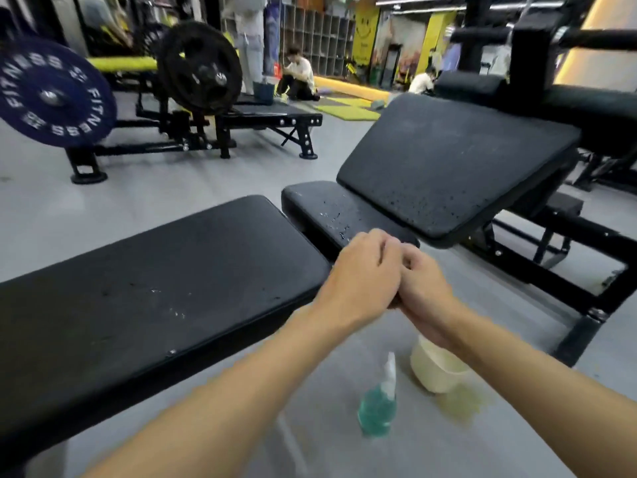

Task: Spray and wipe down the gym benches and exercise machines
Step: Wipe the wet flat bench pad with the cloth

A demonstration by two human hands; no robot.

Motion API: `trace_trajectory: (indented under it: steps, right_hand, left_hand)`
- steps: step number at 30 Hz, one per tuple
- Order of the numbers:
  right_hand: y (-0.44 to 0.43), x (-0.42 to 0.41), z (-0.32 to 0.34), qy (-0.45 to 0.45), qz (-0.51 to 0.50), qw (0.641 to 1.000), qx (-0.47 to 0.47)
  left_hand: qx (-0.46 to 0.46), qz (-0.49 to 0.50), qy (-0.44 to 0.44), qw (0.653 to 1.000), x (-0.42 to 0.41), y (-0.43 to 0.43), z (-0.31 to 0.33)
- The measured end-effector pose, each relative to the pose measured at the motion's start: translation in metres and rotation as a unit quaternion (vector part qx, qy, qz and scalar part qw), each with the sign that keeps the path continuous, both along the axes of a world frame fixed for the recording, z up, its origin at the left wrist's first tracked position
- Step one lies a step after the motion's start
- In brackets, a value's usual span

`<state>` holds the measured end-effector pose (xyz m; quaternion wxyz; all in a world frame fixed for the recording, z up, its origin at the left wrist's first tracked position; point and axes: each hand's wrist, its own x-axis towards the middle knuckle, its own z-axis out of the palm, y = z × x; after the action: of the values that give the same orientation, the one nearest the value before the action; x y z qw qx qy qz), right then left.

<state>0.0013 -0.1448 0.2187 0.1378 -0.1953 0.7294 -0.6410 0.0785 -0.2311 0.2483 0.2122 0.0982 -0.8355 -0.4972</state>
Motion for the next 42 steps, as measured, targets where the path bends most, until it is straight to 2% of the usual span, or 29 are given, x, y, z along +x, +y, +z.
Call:
trace_trajectory:
  steps: [1,3,5,8,9,10,12,13,14,15,16,19,20,23,25,27,28,31,35,36,39,40,42]
  right_hand:
    - [-0.015,0.001,0.019,0.064,-0.014,0.998,0.021]
    - [-0.044,0.001,0.047,0.164,-0.036,0.983,0.068]
    - [-0.083,-0.001,0.068,0.197,0.001,0.977,0.087]
    - [-0.145,-0.016,0.070,0.246,0.060,0.960,0.123]
    - [-0.163,-0.021,0.061,0.285,0.108,0.934,0.184]
    - [-0.175,-0.025,0.046,0.332,0.168,0.886,0.276]
    - [-0.191,-0.038,0.017,0.433,0.246,0.751,0.433]
    - [-0.195,-0.042,0.009,0.481,0.246,0.704,0.461]
    - [-0.201,-0.049,0.005,0.527,0.231,0.681,0.452]
    - [-0.209,-0.056,0.005,0.559,0.215,0.673,0.434]
    - [-0.222,-0.068,0.006,0.571,0.205,0.679,0.413]
    - [-0.253,-0.098,0.015,0.524,0.234,0.737,0.357]
    - [-0.260,-0.101,0.017,0.522,0.259,0.739,0.337]
    - [-0.264,-0.106,0.012,0.564,0.322,0.687,0.325]
    - [-0.270,-0.120,0.015,0.562,0.302,0.696,0.329]
    - [-0.279,-0.126,0.019,0.544,0.256,0.724,0.338]
    - [-0.283,-0.120,0.019,0.546,0.252,0.721,0.343]
    - [-0.285,-0.097,0.015,0.581,0.284,0.677,0.350]
    - [-0.290,-0.108,0.025,0.521,0.209,0.738,0.374]
    - [-0.289,-0.104,0.026,0.516,0.207,0.739,0.381]
    - [-0.282,-0.087,0.024,0.529,0.263,0.710,0.384]
    - [-0.281,-0.089,0.024,0.530,0.265,0.709,0.383]
    - [-0.283,-0.098,0.026,0.517,0.219,0.729,0.390]
  left_hand:
    - [-0.032,0.021,0.023,0.999,0.009,-0.021,0.017]
    - [-0.081,0.070,0.006,0.994,0.019,-0.071,0.034]
    - [-0.151,0.105,-0.109,0.977,0.026,-0.131,0.037]
    - [-0.239,0.109,-0.331,0.906,0.031,-0.198,0.017]
    - [-0.242,0.095,-0.379,0.888,0.033,-0.207,0.009]
    - [-0.241,0.080,-0.414,0.874,0.032,-0.212,-0.001]
    - [-0.259,0.067,-0.439,0.858,0.026,-0.218,-0.014]
    - [-0.266,0.070,-0.435,0.858,0.025,-0.221,-0.014]
    - [-0.263,0.076,-0.428,0.861,0.022,-0.225,-0.013]
    - [-0.257,0.081,-0.430,0.861,0.020,-0.228,-0.010]
    - [-0.254,0.083,-0.441,0.857,0.017,-0.231,-0.007]
    - [-0.262,0.084,-0.498,0.823,0.004,-0.232,0.001]
    - [-0.266,0.085,-0.507,0.815,0.002,-0.230,0.004]
    - [-0.264,0.085,-0.513,0.812,0.002,-0.222,0.009]
    - [-0.261,0.086,-0.510,0.815,0.004,-0.223,0.009]
    - [-0.253,0.090,-0.502,0.822,0.008,-0.222,0.005]
    - [-0.250,0.094,-0.495,0.827,0.011,-0.221,0.003]
    - [-0.259,0.094,-0.467,0.840,0.014,-0.221,-0.001]
    - [-0.253,0.072,-0.470,0.843,0.014,-0.233,0.011]
    - [-0.257,0.062,-0.475,0.839,0.013,-0.238,0.015]
    - [-0.309,0.048,-0.472,0.824,0.005,-0.252,0.015]
    - [-0.326,0.053,-0.468,0.820,0.003,-0.256,0.012]
    - [-0.347,0.057,-0.463,0.814,-0.001,-0.262,0.003]
